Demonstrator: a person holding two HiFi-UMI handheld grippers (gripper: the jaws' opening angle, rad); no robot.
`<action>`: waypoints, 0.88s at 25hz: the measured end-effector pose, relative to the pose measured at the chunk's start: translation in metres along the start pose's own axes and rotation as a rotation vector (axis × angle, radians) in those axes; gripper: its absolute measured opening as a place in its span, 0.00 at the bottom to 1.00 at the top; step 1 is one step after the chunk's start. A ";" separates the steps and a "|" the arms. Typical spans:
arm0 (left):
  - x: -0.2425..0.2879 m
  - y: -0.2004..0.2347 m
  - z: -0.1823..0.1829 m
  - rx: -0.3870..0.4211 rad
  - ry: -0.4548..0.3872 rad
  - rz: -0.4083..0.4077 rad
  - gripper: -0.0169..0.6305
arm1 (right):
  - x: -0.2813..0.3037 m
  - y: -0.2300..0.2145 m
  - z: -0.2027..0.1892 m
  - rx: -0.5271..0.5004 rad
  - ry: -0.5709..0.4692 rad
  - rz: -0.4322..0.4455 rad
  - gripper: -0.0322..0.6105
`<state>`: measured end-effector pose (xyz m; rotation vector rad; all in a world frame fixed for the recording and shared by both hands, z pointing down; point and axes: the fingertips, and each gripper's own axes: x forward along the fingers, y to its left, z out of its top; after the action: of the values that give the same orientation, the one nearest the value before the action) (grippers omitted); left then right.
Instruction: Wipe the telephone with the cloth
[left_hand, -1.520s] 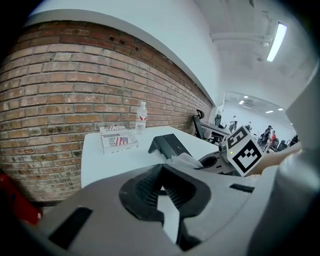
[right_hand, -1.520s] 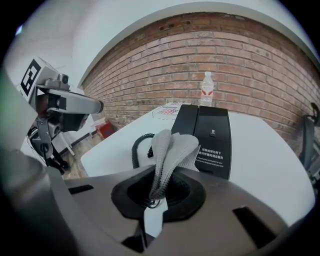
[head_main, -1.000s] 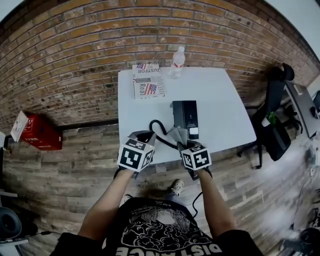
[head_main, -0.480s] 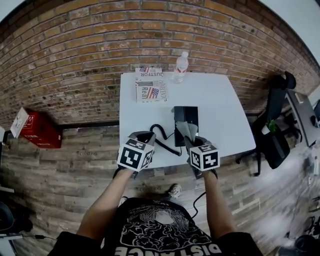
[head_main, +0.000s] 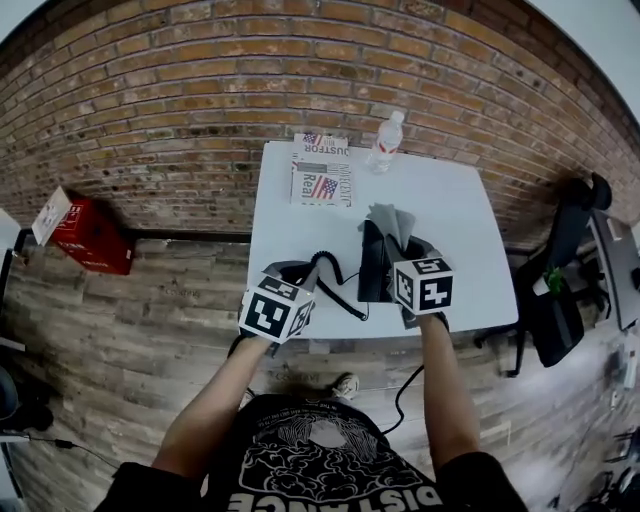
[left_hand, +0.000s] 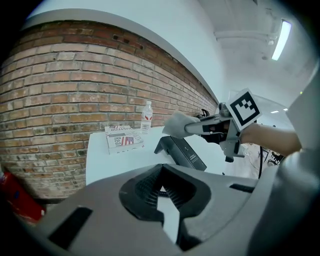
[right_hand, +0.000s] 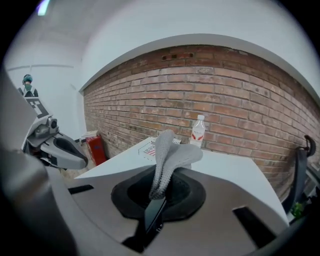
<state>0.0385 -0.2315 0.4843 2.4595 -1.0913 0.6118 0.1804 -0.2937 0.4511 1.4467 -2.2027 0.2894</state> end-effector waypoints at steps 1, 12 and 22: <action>0.000 0.001 -0.001 -0.005 0.001 0.009 0.04 | 0.005 0.000 0.005 -0.021 0.000 0.005 0.07; -0.010 0.009 -0.009 -0.058 -0.006 0.077 0.04 | 0.068 0.026 -0.005 -0.187 0.125 0.093 0.07; -0.020 0.021 -0.020 -0.079 0.009 0.106 0.04 | 0.090 0.039 -0.028 -0.112 0.194 0.132 0.07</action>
<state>0.0059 -0.2232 0.4938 2.3416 -1.2246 0.5981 0.1239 -0.3378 0.5237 1.1659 -2.1239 0.3302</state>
